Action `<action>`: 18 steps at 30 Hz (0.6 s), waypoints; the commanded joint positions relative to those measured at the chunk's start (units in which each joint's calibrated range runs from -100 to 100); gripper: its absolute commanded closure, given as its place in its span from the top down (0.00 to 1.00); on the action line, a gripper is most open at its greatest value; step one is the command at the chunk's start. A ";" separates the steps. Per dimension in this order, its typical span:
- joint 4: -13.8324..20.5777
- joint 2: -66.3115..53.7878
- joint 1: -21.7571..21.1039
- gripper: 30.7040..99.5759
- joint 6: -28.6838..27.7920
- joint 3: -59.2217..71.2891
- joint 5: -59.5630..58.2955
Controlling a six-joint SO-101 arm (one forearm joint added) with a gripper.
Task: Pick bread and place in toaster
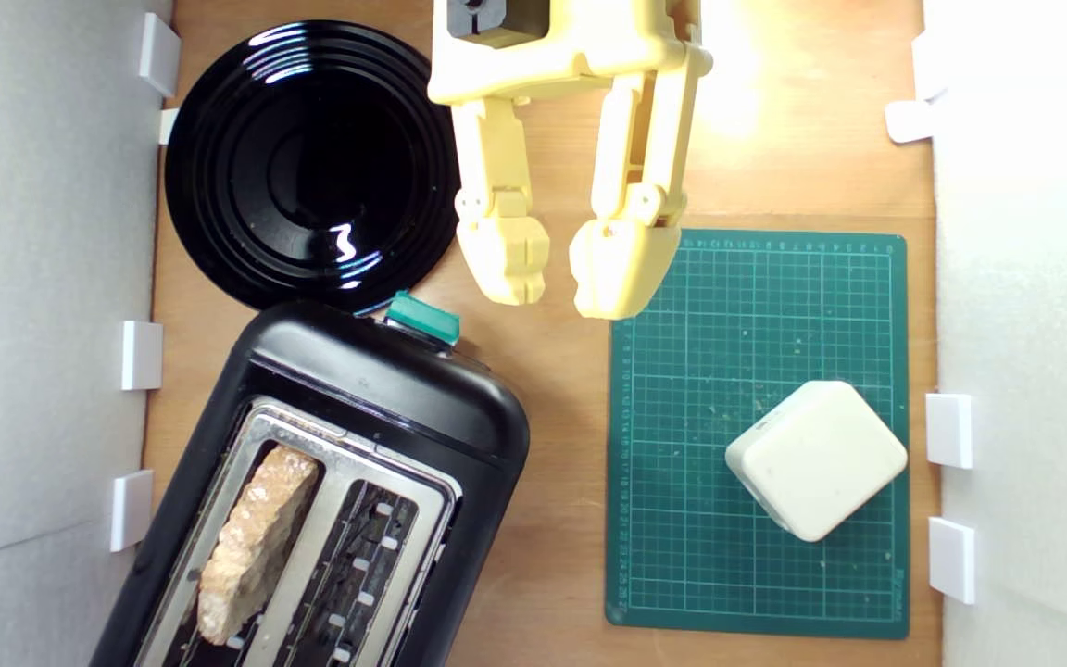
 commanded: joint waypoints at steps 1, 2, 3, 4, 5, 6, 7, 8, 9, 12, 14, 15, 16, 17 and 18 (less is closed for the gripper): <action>-0.11 -6.59 -2.95 0.62 -3.32 5.39 -0.97; -0.11 -7.92 -3.35 0.62 -3.79 7.30 -1.05; -0.56 -9.33 -3.59 0.62 -3.95 9.39 -1.05; -0.84 -10.66 -3.84 0.62 -3.95 11.47 -1.05; -0.84 -12.08 -4.16 0.62 -3.95 13.92 -1.05; -0.84 -13.24 -4.64 0.62 -4.00 15.83 -1.05; -0.84 -14.57 -4.88 0.62 -4.26 17.92 -1.05; -0.84 -15.99 -4.88 0.62 -4.42 20.01 -1.05; -0.84 -17.49 -4.88 0.62 -4.42 22.10 -1.05; -0.84 -21.73 -4.88 0.62 -4.42 28.36 -1.05; -0.84 -24.56 -4.88 0.62 -4.42 32.35 -1.05; -0.66 -26.22 -4.88 0.62 -4.42 34.90 -1.05; -0.47 -27.80 -4.88 0.62 -4.42 37.07 -1.05; -0.47 -29.55 -4.88 0.62 -4.42 39.53 -1.05; -0.29 -31.30 -4.88 0.62 -4.36 41.98 -1.05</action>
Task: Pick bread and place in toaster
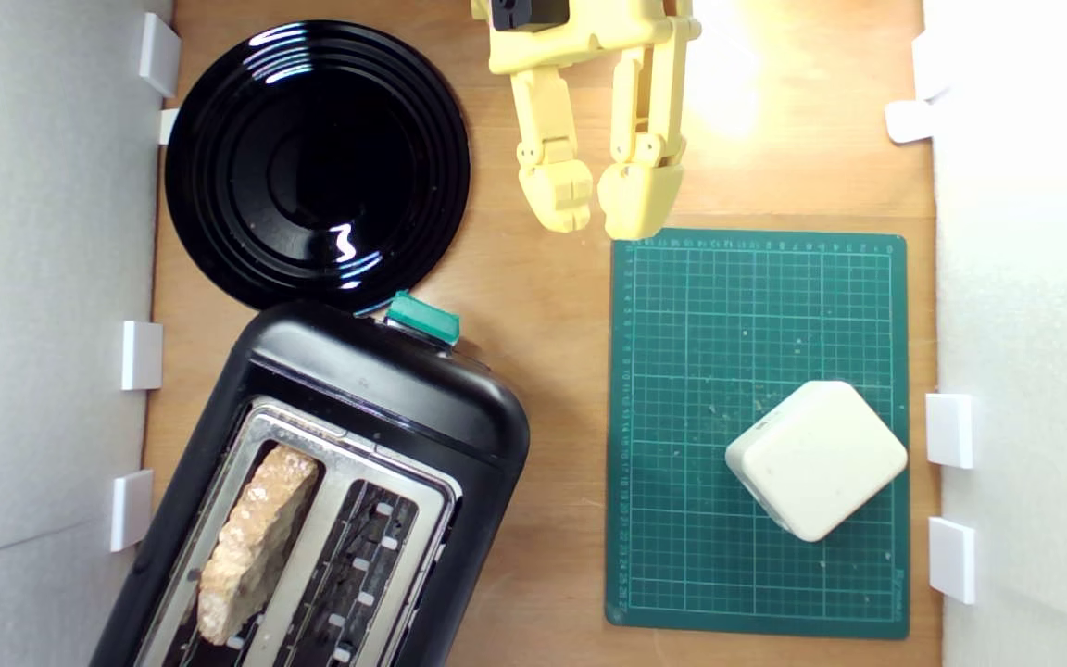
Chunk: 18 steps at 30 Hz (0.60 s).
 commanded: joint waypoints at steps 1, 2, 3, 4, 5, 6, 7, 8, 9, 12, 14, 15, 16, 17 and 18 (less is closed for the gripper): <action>0.24 -6.84 -0.58 0.62 -0.07 7.17 -1.05; 0.24 -8.92 -0.58 0.62 0.04 9.71 -1.05; 0.24 -11.33 -0.58 0.62 0.09 12.89 -1.05; 0.24 -12.33 -0.58 0.62 0.09 14.16 -1.05; 0.15 -14.57 -0.58 0.62 0.09 16.88 -1.05; 0.15 -16.82 -0.58 0.62 0.14 19.79 -1.05; 0.15 -18.48 -0.58 0.62 0.14 21.88 -1.05; 0.06 -20.15 -0.58 0.62 0.19 23.96 -0.97; 0.15 -22.14 -0.58 0.62 0.25 26.60 -0.97; 0.33 -26.55 -0.50 0.62 0.30 32.32 -0.97; 0.33 -28.47 -0.42 0.62 0.35 34.95 -0.88; 0.33 -29.22 -0.42 0.62 0.35 36.04 -0.88; 0.33 -30.05 -0.42 0.62 0.35 37.04 -0.88; 0.33 -31.55 -0.10 0.62 0.35 38.85 -0.88; 0.43 -32.63 -0.02 0.61 0.35 40.12 -0.88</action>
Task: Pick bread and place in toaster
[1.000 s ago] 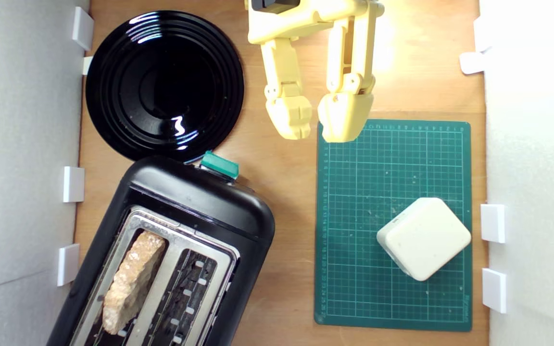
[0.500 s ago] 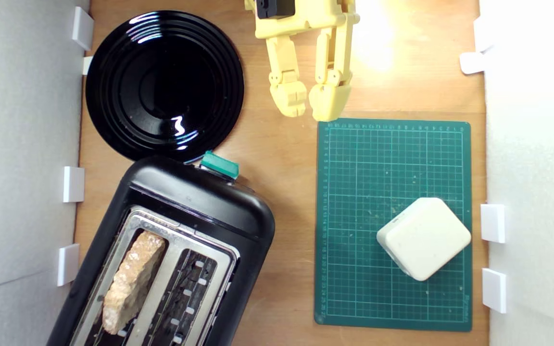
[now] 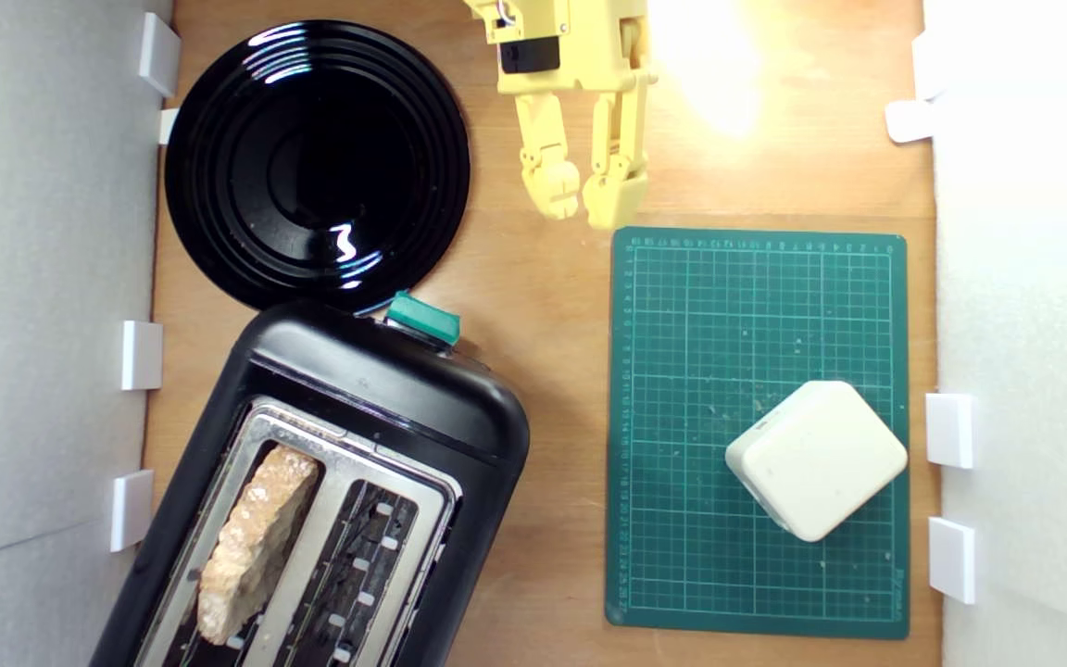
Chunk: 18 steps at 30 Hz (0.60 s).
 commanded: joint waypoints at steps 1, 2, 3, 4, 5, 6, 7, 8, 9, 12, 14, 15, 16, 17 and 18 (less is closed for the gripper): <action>0.43 -3.98 0.53 0.60 0.30 2.84 -0.88; 0.52 -4.89 0.61 0.57 0.35 3.84 -0.88; 0.88 -5.39 0.61 0.53 0.56 4.84 -0.80; 1.15 -5.64 0.45 0.50 0.72 5.29 -0.80; 1.15 -5.81 0.53 0.48 0.82 5.75 -0.80; 1.15 -5.81 0.53 0.45 0.93 6.29 -0.80; 1.15 -5.81 0.53 0.43 0.93 7.02 -0.80; 1.15 -5.81 0.61 0.42 0.93 7.65 -0.80; 1.15 -5.81 0.61 0.40 0.93 8.38 -0.80; 1.24 -5.89 0.61 0.37 0.93 11.01 -0.80; 1.24 -5.89 0.53 0.34 0.93 12.74 -0.80; 1.24 -5.89 0.53 0.33 0.93 13.37 -0.80; 1.24 -5.89 0.53 0.31 0.93 14.01 -0.80; 1.24 -5.97 0.45 0.30 0.93 14.55 -0.80; 1.24 -5.97 0.45 0.29 0.93 15.19 -0.80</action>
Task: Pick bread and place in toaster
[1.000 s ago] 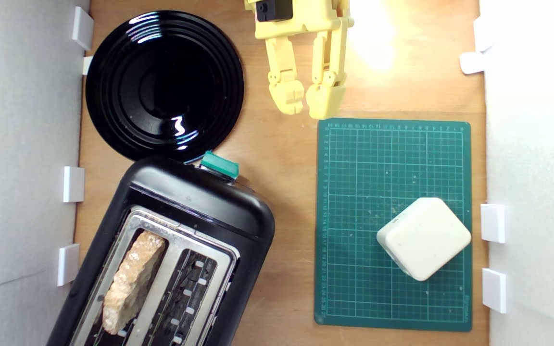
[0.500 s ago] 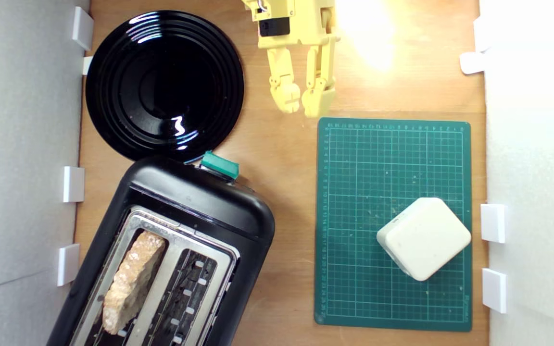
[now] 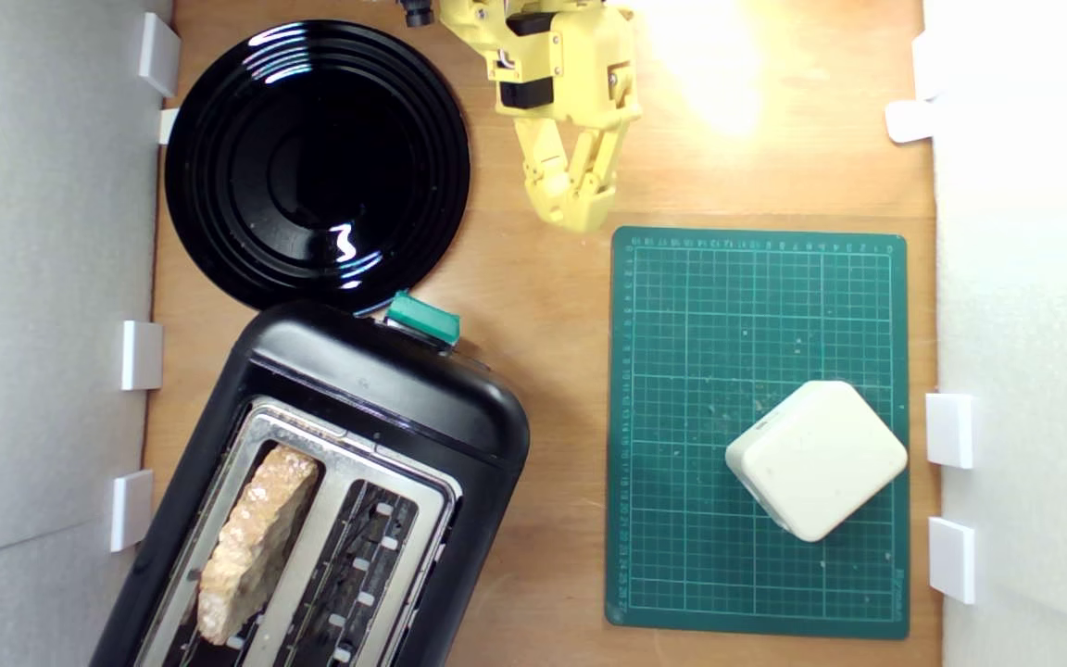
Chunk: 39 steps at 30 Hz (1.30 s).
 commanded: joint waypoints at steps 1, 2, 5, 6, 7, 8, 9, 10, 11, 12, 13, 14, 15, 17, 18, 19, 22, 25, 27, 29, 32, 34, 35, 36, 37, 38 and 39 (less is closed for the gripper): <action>0.35 -0.60 0.38 0.28 0.41 1.03 -0.80; 0.35 -0.60 0.22 0.26 0.41 1.85 -0.80; 0.35 -0.60 0.22 0.24 0.41 3.93 -0.88; 0.35 -0.60 0.22 0.22 0.41 4.48 -0.88; 0.35 -0.60 0.22 0.21 0.41 5.02 -0.88; 0.35 -0.60 0.22 0.20 0.41 5.48 -0.88; 0.35 -0.60 0.30 0.19 0.41 5.93 -0.88; 0.35 -0.60 0.38 0.18 0.41 6.29 -0.88; 0.35 -0.60 0.46 0.17 0.41 6.66 -0.88; 0.35 -0.60 0.46 0.16 0.41 6.93 -0.88; 0.35 -0.60 0.54 0.15 0.41 7.29 -0.88; 0.35 -0.60 0.54 0.15 0.41 7.75 -0.88; 0.35 -0.60 0.54 0.15 0.41 8.02 -0.88; 0.35 -0.60 0.62 0.16 0.41 8.47 -0.97; 0.35 -0.60 0.62 0.16 0.41 8.84 -0.97; 0.35 -0.60 0.62 0.16 0.41 9.02 -0.97; 0.35 -0.60 0.62 0.16 0.41 9.93 -0.97; 0.35 -0.60 0.62 0.15 0.10 10.56 -0.88; 0.35 -0.60 0.62 0.15 -0.01 11.01 -0.88; 0.35 -0.60 0.62 0.15 -0.01 11.01 -0.88; 0.35 -0.60 0.62 0.09 -0.06 12.10 -0.88; 0.35 -0.60 0.62 0.05 -0.06 12.29 -0.88; 0.35 -0.60 0.54 0.04 -0.06 12.29 -0.88; 0.35 -0.60 0.54 0.03 -0.06 12.38 -0.88; 0.35 -0.60 0.54 0.03 -0.06 12.74 -0.88; 0.44 -0.60 0.54 0.03 -0.06 13.28 -0.97; 0.44 -0.60 0.54 0.03 -0.06 13.56 -0.97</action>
